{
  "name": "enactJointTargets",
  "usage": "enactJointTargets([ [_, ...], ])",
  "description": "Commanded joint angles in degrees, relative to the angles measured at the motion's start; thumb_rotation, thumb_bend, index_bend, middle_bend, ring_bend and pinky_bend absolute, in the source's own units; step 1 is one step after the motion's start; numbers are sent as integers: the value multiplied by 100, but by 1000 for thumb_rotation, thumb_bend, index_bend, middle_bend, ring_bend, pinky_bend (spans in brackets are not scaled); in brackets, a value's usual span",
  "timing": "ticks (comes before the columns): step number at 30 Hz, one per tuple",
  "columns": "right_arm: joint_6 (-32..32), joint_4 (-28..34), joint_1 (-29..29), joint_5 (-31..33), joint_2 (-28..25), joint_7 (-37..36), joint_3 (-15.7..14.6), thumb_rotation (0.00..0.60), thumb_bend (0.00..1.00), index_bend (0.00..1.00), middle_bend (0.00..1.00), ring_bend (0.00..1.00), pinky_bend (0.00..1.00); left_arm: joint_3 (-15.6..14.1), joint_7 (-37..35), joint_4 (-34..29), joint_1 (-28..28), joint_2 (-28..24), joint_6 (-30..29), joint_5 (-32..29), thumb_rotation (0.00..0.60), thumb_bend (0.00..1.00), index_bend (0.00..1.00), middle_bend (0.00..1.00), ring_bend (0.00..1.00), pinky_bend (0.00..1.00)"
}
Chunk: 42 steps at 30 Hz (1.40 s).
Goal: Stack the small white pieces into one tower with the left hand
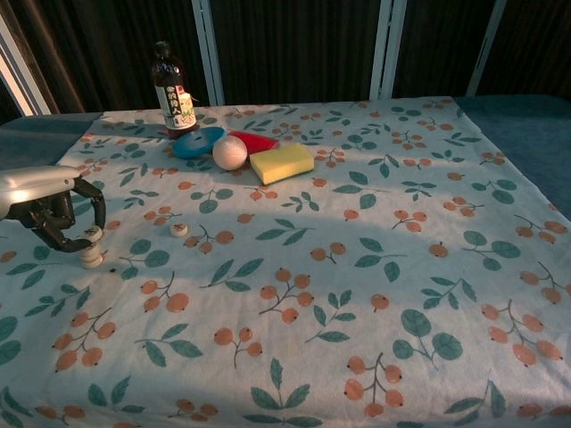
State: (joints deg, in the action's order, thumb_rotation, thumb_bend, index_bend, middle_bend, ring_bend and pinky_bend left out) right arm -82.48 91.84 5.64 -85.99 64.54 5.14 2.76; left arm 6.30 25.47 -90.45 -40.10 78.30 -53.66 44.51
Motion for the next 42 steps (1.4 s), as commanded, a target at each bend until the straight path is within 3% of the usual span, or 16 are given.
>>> enactJointTargets([
  [1, -6, 1, -3, -6, -1, -2, -3, 600, 156, 0, 0, 0, 0, -11, 0, 18, -4, -1, 0, -9, 600, 375, 499, 1000, 1000, 1000],
  [15, 9, 0, 5, 2, 19, 42, -4, 600, 156, 0, 0, 0, 0, -69, -58, 80, -5, 3, 31, -32, 600, 374, 460, 1000, 1000, 1000],
  [28, -32, 4, -13, -5, 10, 15, 2, 600, 156, 0, 0, 0, 0, -94, -124, 33, 2, -27, -4, 105, 600, 376, 355, 1000, 1000, 1000],
  [33, -16, 10, -4, -13, 17, 33, -4, 600, 156, 0, 0, 0, 0, 64, -385, -345, 64, -127, -259, 489, 600, 374, 355, 1000, 1000, 1000],
  [37, 13, 17, 13, -37, 22, 49, -18, 600, 156, 0, 0, 0, 0, 256, -451, -406, 52, 159, -634, 734, 600, 372, 360, 1000, 1000, 1000],
  [42, 2, 7, 10, -59, 0, -13, -24, 600, 156, 0, 0, 0, 0, 480, 93, 108, -278, 741, -621, 165, 600, 371, 360, 1000, 1000, 1000],
])
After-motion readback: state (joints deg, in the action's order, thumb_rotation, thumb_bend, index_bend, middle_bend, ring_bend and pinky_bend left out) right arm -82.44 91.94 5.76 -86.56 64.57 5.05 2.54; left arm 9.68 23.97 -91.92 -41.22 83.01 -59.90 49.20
